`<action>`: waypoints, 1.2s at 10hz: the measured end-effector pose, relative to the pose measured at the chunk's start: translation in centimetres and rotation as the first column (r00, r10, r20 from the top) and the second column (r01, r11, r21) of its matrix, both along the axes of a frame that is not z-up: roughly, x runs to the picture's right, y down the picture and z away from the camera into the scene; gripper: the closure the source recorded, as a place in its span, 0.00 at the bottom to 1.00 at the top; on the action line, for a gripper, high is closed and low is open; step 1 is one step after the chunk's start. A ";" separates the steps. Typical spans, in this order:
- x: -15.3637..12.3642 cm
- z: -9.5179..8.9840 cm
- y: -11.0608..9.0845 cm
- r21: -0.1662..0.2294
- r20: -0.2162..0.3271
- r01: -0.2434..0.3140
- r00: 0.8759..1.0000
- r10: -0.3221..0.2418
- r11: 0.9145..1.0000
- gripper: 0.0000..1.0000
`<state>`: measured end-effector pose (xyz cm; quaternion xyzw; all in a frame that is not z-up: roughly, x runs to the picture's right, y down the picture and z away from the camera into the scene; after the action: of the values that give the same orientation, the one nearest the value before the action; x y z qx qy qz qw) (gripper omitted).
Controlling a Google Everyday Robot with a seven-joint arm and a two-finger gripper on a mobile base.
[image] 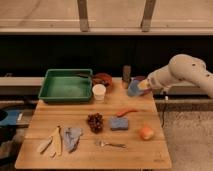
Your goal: Stack cups into tray
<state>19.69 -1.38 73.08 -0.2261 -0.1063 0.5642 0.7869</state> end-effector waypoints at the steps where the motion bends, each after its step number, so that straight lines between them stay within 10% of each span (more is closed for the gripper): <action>1: -1.4 0.5 -0.3 -0.004 0.019 0.016 1.000 -0.016 1.000 1.00; 6: -11.1 4.3 -3.3 -0.022 0.112 0.140 0.984 -0.136 0.990 1.00; 12: -14.7 7.1 -4.8 -0.046 0.163 0.243 0.959 -0.233 0.969 1.00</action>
<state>5.03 -6.18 80.19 -0.3063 -0.1210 0.4491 0.8306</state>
